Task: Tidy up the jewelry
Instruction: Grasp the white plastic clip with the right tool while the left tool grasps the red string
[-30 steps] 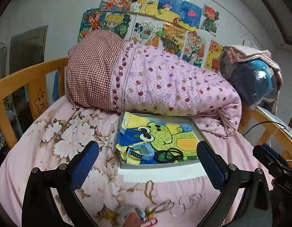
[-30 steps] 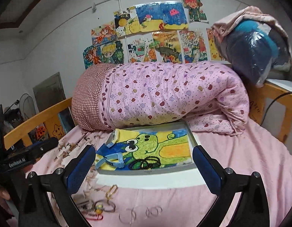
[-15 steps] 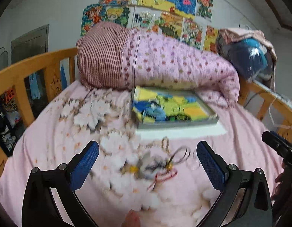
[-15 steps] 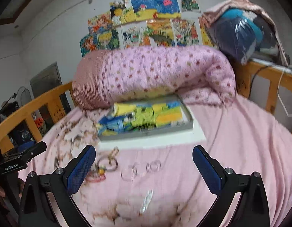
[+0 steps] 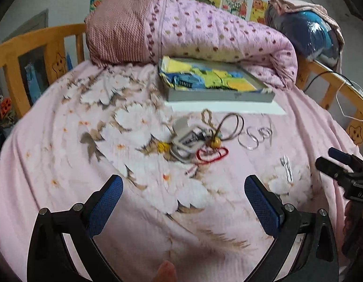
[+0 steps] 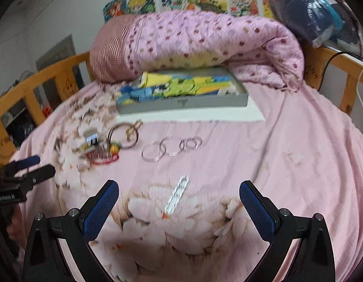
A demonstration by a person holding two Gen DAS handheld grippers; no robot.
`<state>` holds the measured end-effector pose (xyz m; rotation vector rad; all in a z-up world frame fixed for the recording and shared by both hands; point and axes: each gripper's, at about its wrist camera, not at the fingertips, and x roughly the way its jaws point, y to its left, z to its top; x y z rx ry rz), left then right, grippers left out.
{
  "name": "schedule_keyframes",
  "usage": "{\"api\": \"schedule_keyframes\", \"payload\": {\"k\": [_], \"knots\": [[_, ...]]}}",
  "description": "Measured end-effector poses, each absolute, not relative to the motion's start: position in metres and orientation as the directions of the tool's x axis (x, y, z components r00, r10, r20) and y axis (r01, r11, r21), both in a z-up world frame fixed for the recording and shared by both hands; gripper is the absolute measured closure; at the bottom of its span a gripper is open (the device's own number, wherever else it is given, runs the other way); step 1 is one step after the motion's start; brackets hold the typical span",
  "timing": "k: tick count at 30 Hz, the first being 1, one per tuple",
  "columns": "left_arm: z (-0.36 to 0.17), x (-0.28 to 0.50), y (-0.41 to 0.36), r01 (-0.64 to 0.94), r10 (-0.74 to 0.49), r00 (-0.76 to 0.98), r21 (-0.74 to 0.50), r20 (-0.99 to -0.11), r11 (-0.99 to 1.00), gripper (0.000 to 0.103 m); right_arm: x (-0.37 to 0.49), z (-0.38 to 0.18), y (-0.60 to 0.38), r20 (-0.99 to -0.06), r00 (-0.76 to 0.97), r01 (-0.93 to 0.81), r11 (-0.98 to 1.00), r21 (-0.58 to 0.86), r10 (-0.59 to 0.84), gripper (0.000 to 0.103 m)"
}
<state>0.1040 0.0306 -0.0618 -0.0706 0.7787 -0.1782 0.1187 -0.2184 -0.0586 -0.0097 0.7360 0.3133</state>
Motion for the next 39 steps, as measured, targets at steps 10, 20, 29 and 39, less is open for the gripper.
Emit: {"api": "schedule_keyframes", "payload": {"k": [10,20,29,39], "knots": [[-0.076,0.128,0.026,0.169,-0.260,0.616,-0.197,-0.743,0.966,0.002,0.127,-0.084,-0.213,-0.705,0.634,-0.349,0.931,0.106,0.318,0.002],[-0.082,0.155,0.014,0.213,-0.344,0.592,-0.270,-0.729,0.939,0.015,0.153,-0.102,-0.210,-0.745,0.578,-0.369,0.921,0.125,0.332,0.041],[-0.096,0.179,0.014,0.149,-0.380,0.543,-0.360,-0.748,0.921,0.044,0.166,-0.112,-0.205,-0.754,0.535,-0.390,0.903,0.180,0.381,0.056],[-0.099,0.191,0.015,0.075,-0.345,0.542,-0.364,-0.767,0.928,0.080,0.175,-0.114,-0.204,-0.743,0.516,-0.393,0.889,0.236,0.426,0.080]]}}
